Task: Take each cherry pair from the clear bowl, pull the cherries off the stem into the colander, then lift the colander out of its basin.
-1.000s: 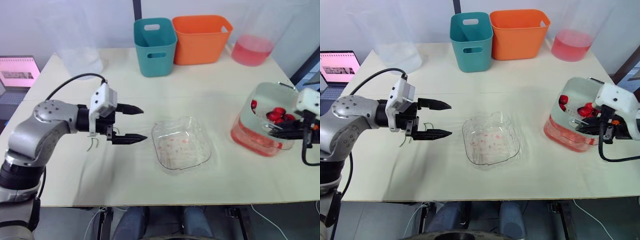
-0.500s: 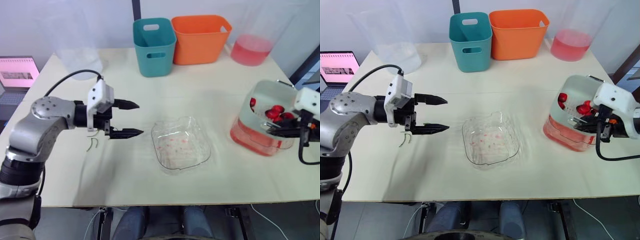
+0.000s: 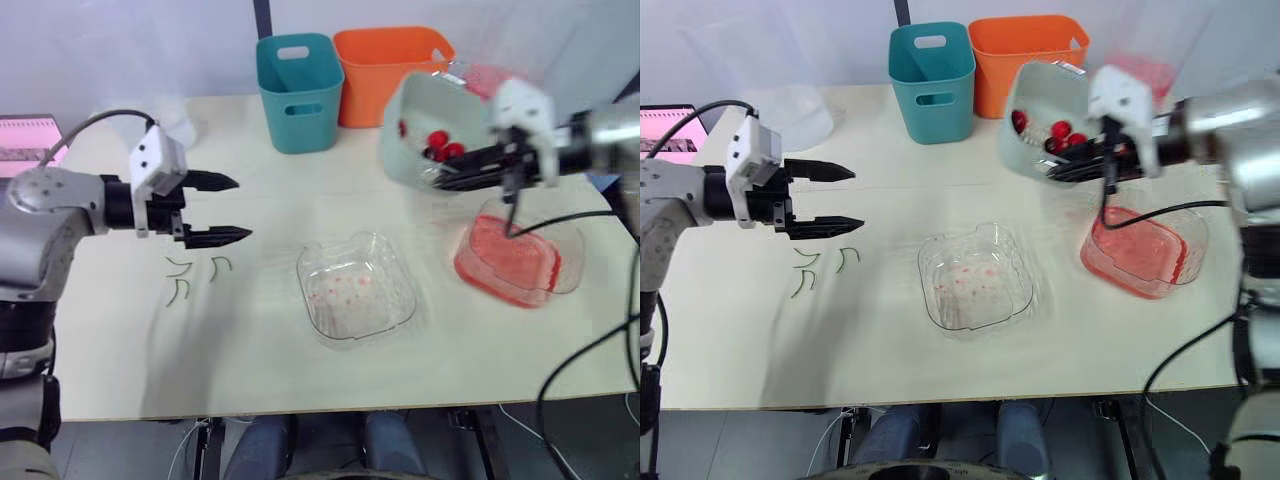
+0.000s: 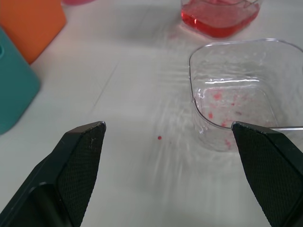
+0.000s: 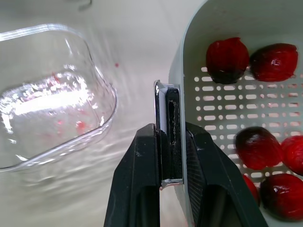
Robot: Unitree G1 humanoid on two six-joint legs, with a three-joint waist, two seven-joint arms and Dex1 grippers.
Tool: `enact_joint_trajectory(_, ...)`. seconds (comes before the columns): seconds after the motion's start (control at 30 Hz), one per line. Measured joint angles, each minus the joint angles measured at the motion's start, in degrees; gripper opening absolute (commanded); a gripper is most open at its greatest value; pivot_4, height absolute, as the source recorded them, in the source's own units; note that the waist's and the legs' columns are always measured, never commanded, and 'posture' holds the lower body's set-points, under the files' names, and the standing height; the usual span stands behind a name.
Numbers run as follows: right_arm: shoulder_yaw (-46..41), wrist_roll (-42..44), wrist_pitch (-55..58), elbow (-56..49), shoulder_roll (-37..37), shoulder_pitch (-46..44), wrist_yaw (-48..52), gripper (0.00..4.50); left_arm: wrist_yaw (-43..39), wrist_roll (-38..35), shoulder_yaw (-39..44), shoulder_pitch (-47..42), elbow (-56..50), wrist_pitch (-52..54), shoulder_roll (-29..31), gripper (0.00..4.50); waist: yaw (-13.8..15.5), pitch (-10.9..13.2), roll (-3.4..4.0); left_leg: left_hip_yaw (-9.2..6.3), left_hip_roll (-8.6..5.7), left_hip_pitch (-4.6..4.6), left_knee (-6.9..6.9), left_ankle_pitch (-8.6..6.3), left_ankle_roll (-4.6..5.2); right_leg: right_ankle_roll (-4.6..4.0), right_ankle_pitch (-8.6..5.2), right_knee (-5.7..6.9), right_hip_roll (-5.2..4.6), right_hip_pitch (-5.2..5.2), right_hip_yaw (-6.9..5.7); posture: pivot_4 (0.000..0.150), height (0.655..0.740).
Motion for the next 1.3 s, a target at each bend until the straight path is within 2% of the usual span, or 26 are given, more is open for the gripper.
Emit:
enact_joint_trajectory(0.23, 5.5, -8.4, -9.9, 12.5, 7.7, 0.0, 1.0, 0.22, 3.2, -3.0, 1.1, 4.9, -7.8, 4.4, -0.1, 4.50, -0.1, 0.0, 0.00, -0.01, 0.00, -0.10, 0.01, 0.07, -0.12, -0.01, 0.00, 0.19, 0.01, -0.23, 0.04, 0.150, 0.7400)
enact_joint_trajectory(0.63, 6.1, -13.6, -15.3, 20.5, 12.8, 0.2, 0.8, 0.22, 5.5, -4.2, 1.7, 6.6, -10.0, 5.5, -0.3, 4.50, -0.2, 0.0, 0.00, 0.00, 0.01, -0.07, -0.02, 0.08, -0.14, -0.01, 0.00, 0.23, 0.04, -0.27, 0.07, 0.150, 0.7400)
enact_joint_trajectory(0.7, 6.0, -13.9, -15.6, 20.7, 13.0, 0.2, 0.8, 1.28, 5.5, -3.9, 1.6, 6.4, -9.5, 5.4, -0.3, 4.50, -0.2, 0.0, 0.00, 0.01, 0.01, -0.07, -0.01, 0.08, -0.14, -0.01, 0.00, 0.24, 0.04, -0.27, 0.07, 0.150, 0.7400)
enact_joint_trajectory(0.77, 5.8, -14.2, -15.6, 21.0, 13.1, 0.2, 0.7, 2.05, 5.5, -3.7, 1.5, 5.8, -8.9, 5.3, -0.4, 4.50, -0.2, 0.0, 0.00, 0.01, 0.01, -0.07, -0.02, 0.08, -0.14, -0.01, 0.00, 0.24, 0.04, -0.27, 0.07, 0.150, 0.7400)
enact_joint_trajectory(0.9, 4.2, -14.4, -15.1, 20.5, 12.7, 0.2, 0.4, 4.04, 5.4, -3.5, 1.1, 4.5, -7.5, 4.7, -1.2, 4.50, -0.2, 0.0, 0.00, 0.01, 0.01, -0.07, -0.01, 0.08, -0.14, -0.01, 0.00, 0.24, 0.04, -0.27, 0.07, 0.150, 0.7400)
enact_joint_trajectory(1.13, -3.9, -11.4, -9.7, 13.6, 6.8, 0.3, -0.3, 4.04, 5.5, -5.0, 2.1, 3.2, -5.1, 5.5, -2.2, 4.50, -0.1, 0.0, 0.00, 0.01, 0.00, -0.08, -0.02, 0.08, -0.13, -0.01, 0.00, 0.24, 0.03, -0.28, 0.08, 0.150, 0.7400)
enact_joint_trajectory(1.27, -20.5, -3.2, -1.2, 3.5, 2.3, 9.8, -7.0, 4.04, 10.0, -4.0, 8.4, 6.4, -2.8, 4.2, -2.1, 4.50, 0.2, 0.0, -0.01, -0.05, 0.01, -0.05, -0.09, 0.07, -0.12, -0.01, 0.00, 0.20, 0.03, -0.24, 0.06, 0.150, 0.7400)
enact_joint_trajectory(1.3, -23.7, -1.7, 0.7, 1.9, 2.0, 12.1, -8.5, 4.28, 11.3, -3.4, 9.9, 7.6, -2.1, 3.9, -2.1, 4.50, 0.3, 0.0, -0.01, -0.03, 0.01, -0.05, -0.08, 0.07, -0.12, -0.01, 0.00, 0.22, 0.02, -0.24, 0.07, 0.150, 0.7400)
